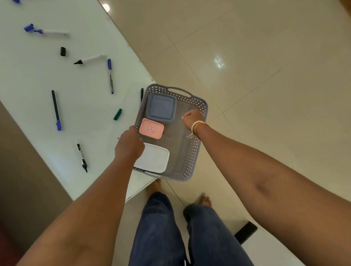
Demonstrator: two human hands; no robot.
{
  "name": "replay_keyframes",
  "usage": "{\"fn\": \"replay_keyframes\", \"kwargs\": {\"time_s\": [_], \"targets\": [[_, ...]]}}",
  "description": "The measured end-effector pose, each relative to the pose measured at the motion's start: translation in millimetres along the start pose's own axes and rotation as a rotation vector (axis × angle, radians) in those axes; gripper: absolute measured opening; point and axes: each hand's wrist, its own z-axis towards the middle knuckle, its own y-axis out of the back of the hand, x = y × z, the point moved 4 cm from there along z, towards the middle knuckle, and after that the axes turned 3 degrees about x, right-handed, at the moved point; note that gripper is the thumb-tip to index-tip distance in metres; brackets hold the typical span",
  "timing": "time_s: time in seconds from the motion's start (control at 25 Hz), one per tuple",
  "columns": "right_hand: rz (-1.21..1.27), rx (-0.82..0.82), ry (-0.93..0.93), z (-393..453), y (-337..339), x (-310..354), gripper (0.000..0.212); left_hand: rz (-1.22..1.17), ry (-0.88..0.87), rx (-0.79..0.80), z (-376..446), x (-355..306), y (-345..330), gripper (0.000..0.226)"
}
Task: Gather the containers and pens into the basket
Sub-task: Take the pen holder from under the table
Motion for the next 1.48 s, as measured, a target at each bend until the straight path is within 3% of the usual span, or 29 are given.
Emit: {"fn": "replay_keyframes", "kwargs": {"time_s": [0.12,0.28,0.56,0.72,0.84,1.04,1.28,1.48], "targets": [[-0.045,0.03,0.068,-4.6,15.9,-8.1,0.034,0.006,-0.037,-0.002,-8.4,-41.6,0.2,0.038],[-0.045,0.091,0.127,7.9,51.2,-22.0,0.03,0.039,-0.053,-0.018,-19.4,-98.8,-10.5,0.043],[-0.261,0.228,0.234,35.2,167.5,-74.4,0.032,-0.056,0.117,-0.076,-38.9,-199.8,-47.5,0.046],[-0.253,0.371,0.176,42.3,238.0,-67.5,0.047,-0.165,0.164,-0.09,-39.2,-259.4,-51.3,0.04],[-0.287,0.391,0.176,61.3,278.6,-42.3,0.045,-0.196,0.199,-0.104,-27.4,-291.0,-46.3,0.034],[-0.481,0.461,0.23,99.4,302.5,15.1,0.042,-0.24,0.298,-0.135,14.0,-316.5,-20.5,0.049],[-0.482,0.504,0.246,159.8,312.5,146.7,0.046,-0.338,0.392,-0.188,95.2,-324.4,55.6,0.055],[-0.642,0.527,0.318,203.3,298.3,251.3,0.048,-0.419,0.472,-0.216,145.9,-321.0,113.5,0.06]]}}
